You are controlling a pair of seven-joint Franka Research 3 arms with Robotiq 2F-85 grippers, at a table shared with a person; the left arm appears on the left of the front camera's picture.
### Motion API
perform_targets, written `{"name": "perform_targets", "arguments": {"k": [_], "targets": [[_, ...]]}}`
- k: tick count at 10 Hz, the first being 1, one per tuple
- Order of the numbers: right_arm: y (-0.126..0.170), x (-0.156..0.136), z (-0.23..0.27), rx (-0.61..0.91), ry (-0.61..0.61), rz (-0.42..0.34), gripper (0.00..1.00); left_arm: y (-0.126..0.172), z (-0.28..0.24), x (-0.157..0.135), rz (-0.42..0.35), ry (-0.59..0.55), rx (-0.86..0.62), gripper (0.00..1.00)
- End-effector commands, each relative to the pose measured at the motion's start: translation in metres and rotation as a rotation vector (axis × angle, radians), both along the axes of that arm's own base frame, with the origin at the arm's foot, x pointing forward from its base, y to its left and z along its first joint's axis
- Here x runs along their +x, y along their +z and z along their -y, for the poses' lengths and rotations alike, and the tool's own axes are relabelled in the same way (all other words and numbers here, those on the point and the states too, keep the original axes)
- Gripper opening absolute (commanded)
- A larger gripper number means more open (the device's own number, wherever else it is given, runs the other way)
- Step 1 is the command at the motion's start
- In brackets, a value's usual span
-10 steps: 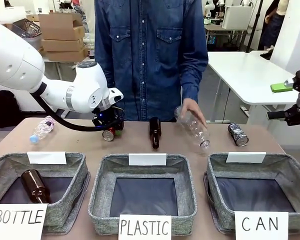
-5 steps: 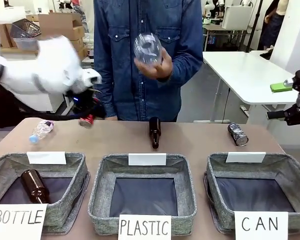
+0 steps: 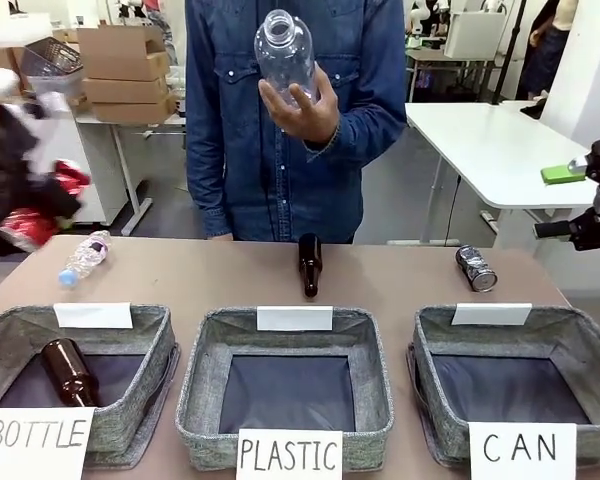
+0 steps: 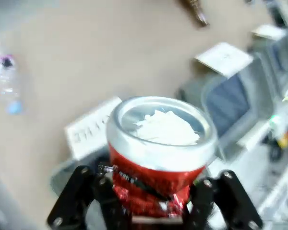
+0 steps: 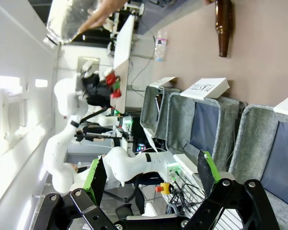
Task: Sort the can waste into the basket.
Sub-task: Pick up the can waste from the table and place it in the right Fabric basket.
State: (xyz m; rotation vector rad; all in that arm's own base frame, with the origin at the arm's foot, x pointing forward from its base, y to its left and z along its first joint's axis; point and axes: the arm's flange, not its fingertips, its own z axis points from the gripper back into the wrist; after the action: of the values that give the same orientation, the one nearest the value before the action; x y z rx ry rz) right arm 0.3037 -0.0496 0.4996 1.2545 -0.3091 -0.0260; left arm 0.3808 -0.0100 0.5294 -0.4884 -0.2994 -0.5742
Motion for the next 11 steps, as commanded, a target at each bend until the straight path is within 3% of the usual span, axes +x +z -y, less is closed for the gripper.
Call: {"name": "perform_targets", "arguments": {"k": [1, 3, 5, 6, 7, 11], "targets": [[0.001, 0.003, -0.001, 0.016, 0.004, 0.034, 1.0, 0.018, -0.014, -0.071, 0.084, -0.224, -0.026, 0.0], [0.001, 0.003, -0.001, 0.016, 0.004, 0.034, 1.0, 0.023, -0.011, -0.122, 0.201, -0.402, -0.031, 0.0], [0.001, 0.003, -0.001, 0.016, 0.004, 0.034, 1.0, 0.031, -0.014, -0.139, 0.184, -0.672, -0.123, 0.0], [0.001, 0.003, -0.001, 0.016, 0.004, 0.034, 1.0, 0.034, -0.014, -0.133, 0.119, -0.729, -0.188, 0.0], [0.001, 0.003, -0.001, 0.016, 0.004, 0.034, 1.0, 0.034, -0.004, -0.147, 0.2, -0.546, -0.055, 0.0], [0.001, 0.003, -0.001, 0.016, 0.004, 0.034, 1.0, 0.034, -0.004, -0.147, 0.2, -0.546, -0.055, 0.0]]}}
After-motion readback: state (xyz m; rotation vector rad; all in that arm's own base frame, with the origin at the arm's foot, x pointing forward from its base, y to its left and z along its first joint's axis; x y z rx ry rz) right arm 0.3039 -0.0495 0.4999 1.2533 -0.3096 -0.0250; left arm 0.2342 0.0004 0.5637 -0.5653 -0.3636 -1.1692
